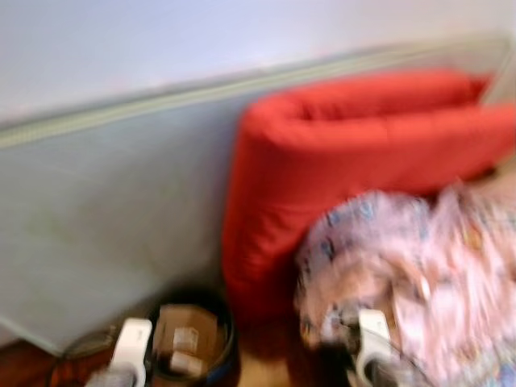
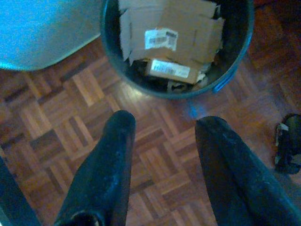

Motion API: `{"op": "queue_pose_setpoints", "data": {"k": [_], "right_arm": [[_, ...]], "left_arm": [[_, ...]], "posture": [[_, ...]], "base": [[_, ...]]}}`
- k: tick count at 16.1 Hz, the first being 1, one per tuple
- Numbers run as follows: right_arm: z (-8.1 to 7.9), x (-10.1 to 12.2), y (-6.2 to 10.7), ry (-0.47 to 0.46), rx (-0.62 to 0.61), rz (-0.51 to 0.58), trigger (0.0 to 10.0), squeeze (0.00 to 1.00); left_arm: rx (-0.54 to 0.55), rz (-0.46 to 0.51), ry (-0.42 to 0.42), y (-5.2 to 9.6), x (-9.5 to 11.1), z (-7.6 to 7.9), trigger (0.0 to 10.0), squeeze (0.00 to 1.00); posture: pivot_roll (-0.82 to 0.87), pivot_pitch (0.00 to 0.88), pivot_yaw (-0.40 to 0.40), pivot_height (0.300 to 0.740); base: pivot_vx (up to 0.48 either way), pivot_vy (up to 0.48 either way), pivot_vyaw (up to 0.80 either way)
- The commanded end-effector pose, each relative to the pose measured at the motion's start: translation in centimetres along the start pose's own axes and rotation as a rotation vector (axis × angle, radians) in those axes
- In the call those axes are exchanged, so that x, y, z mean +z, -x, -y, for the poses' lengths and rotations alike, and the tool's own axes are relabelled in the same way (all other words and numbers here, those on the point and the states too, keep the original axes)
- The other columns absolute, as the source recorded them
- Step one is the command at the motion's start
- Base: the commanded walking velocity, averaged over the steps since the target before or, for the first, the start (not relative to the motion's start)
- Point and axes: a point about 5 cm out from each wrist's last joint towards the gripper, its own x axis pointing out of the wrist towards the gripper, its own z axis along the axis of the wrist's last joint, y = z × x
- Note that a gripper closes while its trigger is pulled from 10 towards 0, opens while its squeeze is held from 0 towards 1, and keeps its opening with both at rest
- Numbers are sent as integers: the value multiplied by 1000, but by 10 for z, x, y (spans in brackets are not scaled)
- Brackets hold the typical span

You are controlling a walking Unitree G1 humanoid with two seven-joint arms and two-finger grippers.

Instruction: Clean up the room

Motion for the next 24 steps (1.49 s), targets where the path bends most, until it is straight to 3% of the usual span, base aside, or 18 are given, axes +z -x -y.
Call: {"op": "queue_pose_setpoints", "data": {"k": [1, 8, 20, 24], "right_arm": [[3, -1, 1, 4, -11, -6, 10000, 0], [3, -1, 1, 8, -16, -8, 10000, 0], [6, -2, 1, 29, -24, -15, 10000, 0], [5, -3, 1, 32, -21, -17, 10000, 0]], "left_arm": [[0, -11, -4, 1, -5, 0, 10000, 0], [1, -10, -20, 1, -5, -1, 10000, 0], [-2, -12, -19, 0, -6, 2, 10000, 0], [0, -15, -23, 0, -6, 1, 10000, 0]], "posture": [[-26, 0, 16, 740], [-27, 0, 16, 740], [-28, 0, 2, 740], [-28, 0, 6, 740]], "base": [[0, 0, 0], [0, 0, -229], [0, 0, -800], [0, 0, 0]]}}
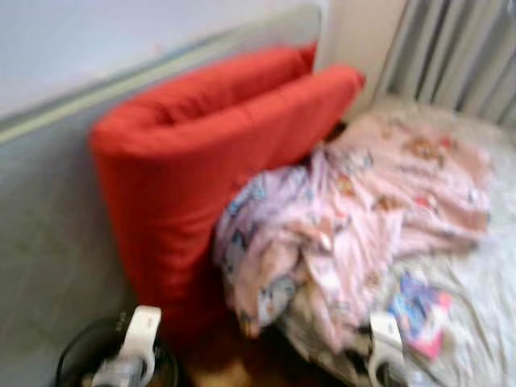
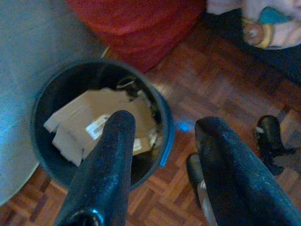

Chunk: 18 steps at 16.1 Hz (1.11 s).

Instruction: Clean up the room

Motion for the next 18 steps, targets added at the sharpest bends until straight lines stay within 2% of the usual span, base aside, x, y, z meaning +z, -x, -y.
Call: {"op": "queue_pose_setpoints", "data": {"k": [1, 7, 10, 13, 18], "right_arm": [[-3, 0, 0, 4, 8, 0, 10000, 0], [-4, 0, -1, 1, 8, 1, 10000, 0], [-4, 1, -1, -1, 8, 1, 10000, 0], [-5, 1, -1, -5, 9, 1, 10000, 0], [-5, 1, -1, -6, 10, 0, 10000, 0]], "left_arm": [[13, -36, -10, 1, -9, -5, 10000, 0], [13, -34, -11, 2, -8, -5, 10000, 0], [15, -34, -10, 2, -8, -6, 10000, 0], [16, -35, -12, 2, -7, -6, 10000, 0], [17, -35, -14, 2, -7, -6, 10000, 0]], "posture": [[-28, 0, 7, 740], [-32, 0, 11, 740], [-32, 0, 13, 740], [-34, 0, 15, 740], [-30, 0, 16, 740]], "base": [[0, 0, -800], [0, 0, -800], [0, 0, 0], [0, 0, -800], [0, 0, 0]]}}
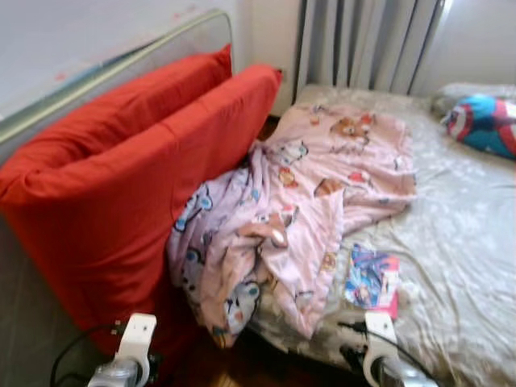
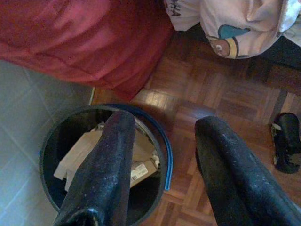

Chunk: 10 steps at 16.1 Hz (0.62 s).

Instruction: Clean up the room

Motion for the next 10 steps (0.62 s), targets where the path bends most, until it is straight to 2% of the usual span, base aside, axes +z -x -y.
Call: {"op": "queue_pose_setpoints", "data": {"k": [1, 2, 3, 6, 8, 10], "right_arm": [[0, 0, 0, -5, 0, -1, 10000, 0], [0, 0, 0, -6, 0, -1, 10000, 0], [0, 0, 0, -6, -1, -1, 10000, 0], [0, 0, 0, -5, 0, -1, 10000, 0], [0, 0, 0, -4, 1, -1, 10000, 0], [0, 0, 0, -4, 0, -1, 10000, 0]], "left_arm": [[10, -19, -10, 1, -3, -3, 10000, 0], [10, -19, -9, 1, -3, -3, 10000, 0], [10, -19, -9, 1, -3, -3, 10000, 0], [10, -18, -19, 1, -3, -3, 10000, 0], [17, -14, -34, 1, -2, -4, 10000, 0], [19, -16, -12, 1, -3, -4, 10000, 0]], "posture": [[-30, 0, 16, 740], [-30, 0, 15, 740], [-30, 0, 15, 740], [-30, 0, 15, 740], [-30, 0, 15, 740], [-30, 0, 15, 740]], "base": [[0, 0, 0], [0, 0, 0], [0, 0, -800], [0, 0, 0], [0, -480, -800], [0, -159, -800]]}}
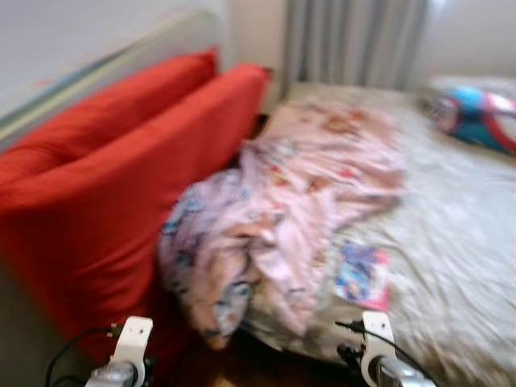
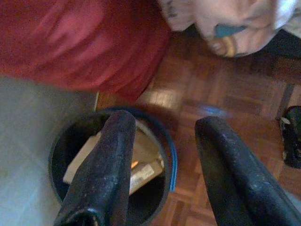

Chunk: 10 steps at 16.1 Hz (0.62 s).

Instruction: Clean up the room

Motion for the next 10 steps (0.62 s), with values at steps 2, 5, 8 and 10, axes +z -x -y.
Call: {"op": "queue_pose_setpoints", "data": {"k": [2, 5, 8, 10], "right_arm": [[3, -2, 1, -4, -8, -6, 10000, 0], [3, -2, 1, -2, -7, -6, 10000, 0], [3, -2, 1, -1, -7, -6, 10000, 0], [3, -2, 1, -1, -8, -6, 10000, 0]], "left_arm": [[-10, -3, -3, -1, 1, 3, 10000, 0], [-9, -2, 1, -1, 1, 3, 10000, 0], [-9, -2, 1, -1, 1, 3, 10000, 0], [-10, -2, 0, -1, 1, 3, 10000, 0]], "posture": [[-30, 0, 15, 740], [-29, 0, 14, 740], [-28, 0, 12, 740], [-29, 0, 12, 740]], "base": [[0, 0, 0], [0, 0, 0], [0, 0, -267], [0, 0, 0]]}}
